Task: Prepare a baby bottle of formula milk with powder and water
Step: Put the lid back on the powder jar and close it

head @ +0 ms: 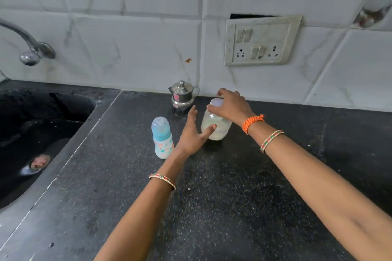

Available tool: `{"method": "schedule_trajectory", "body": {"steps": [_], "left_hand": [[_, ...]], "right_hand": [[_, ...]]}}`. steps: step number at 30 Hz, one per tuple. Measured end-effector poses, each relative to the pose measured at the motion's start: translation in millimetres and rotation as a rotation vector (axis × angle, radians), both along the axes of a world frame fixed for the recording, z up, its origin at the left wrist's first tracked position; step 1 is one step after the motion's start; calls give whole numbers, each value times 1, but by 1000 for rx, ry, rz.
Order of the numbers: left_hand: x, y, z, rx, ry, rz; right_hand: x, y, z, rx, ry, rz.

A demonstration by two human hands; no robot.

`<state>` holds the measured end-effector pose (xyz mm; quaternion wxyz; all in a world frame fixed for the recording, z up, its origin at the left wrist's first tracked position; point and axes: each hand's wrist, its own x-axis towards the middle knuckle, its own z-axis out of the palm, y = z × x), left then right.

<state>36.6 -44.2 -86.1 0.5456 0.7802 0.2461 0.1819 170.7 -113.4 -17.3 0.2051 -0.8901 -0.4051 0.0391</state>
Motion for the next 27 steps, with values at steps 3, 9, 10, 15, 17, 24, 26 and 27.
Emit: {"method": "schedule_trajectory", "body": {"steps": [3, 9, 10, 15, 17, 24, 26, 27], "left_hand": [[14, 14, 12, -14, -66, 120], [41, 44, 34, -46, -135, 169], [44, 48, 38, -55, -140, 181], [54, 58, 49, -130, -223, 236], [58, 59, 51, -141, -245, 240], [57, 56, 60, -130, -262, 219], [51, 59, 64, -137, -269, 233], [48, 59, 66, -147, -279, 240]], "right_hand": [[30, 23, 5, 1, -26, -41], [75, 66, -3, 8, -24, -28], [82, 73, -4, -19, 7, 10], [96, 93, 8, -264, 58, 224], [97, 96, 11, -323, -23, 218], [91, 98, -9, -229, -247, -51], [89, 100, -11, -184, -252, -78], [88, 101, -11, -182, -244, -82]]}}
